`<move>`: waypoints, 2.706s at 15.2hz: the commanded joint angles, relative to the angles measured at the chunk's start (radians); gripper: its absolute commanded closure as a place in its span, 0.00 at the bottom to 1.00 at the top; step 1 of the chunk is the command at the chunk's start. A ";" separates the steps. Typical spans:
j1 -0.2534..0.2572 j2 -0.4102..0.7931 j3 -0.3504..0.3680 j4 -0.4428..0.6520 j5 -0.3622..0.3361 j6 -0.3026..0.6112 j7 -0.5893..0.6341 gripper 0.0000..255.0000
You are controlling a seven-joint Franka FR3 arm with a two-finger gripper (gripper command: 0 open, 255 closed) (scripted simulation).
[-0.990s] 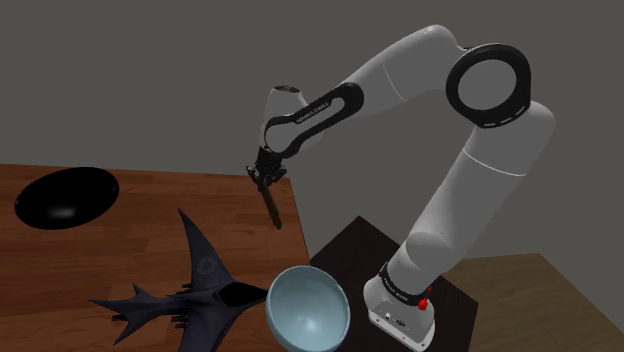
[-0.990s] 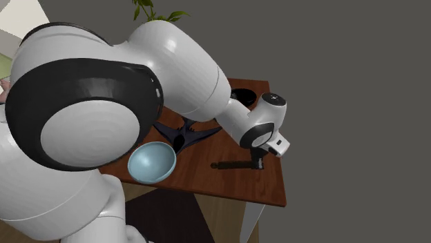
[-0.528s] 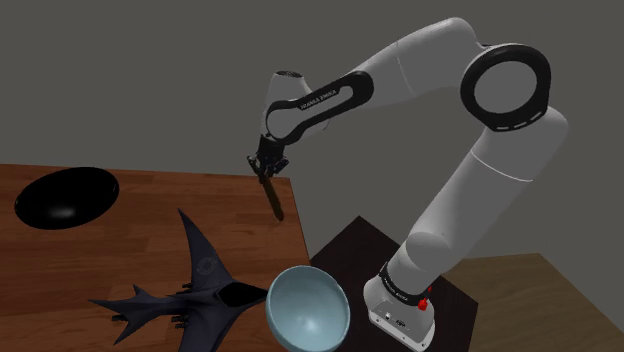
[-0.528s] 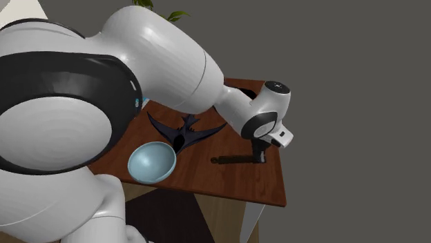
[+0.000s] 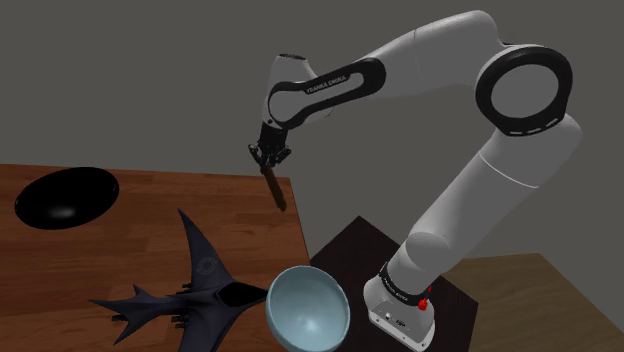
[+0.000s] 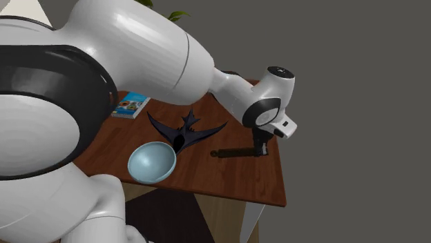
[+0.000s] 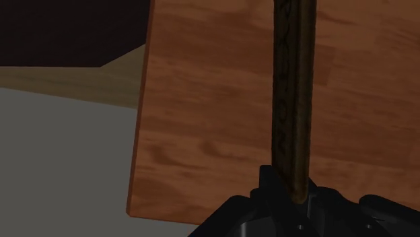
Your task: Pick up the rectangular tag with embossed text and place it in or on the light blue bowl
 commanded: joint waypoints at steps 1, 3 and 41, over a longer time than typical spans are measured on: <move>-0.001 -0.014 -0.001 0.015 0.002 -0.030 -0.001 1.00; -0.001 -0.028 -0.002 0.029 0.004 -0.057 -0.002 1.00; 0.379 -0.805 0.268 -0.506 0.369 -0.250 0.354 1.00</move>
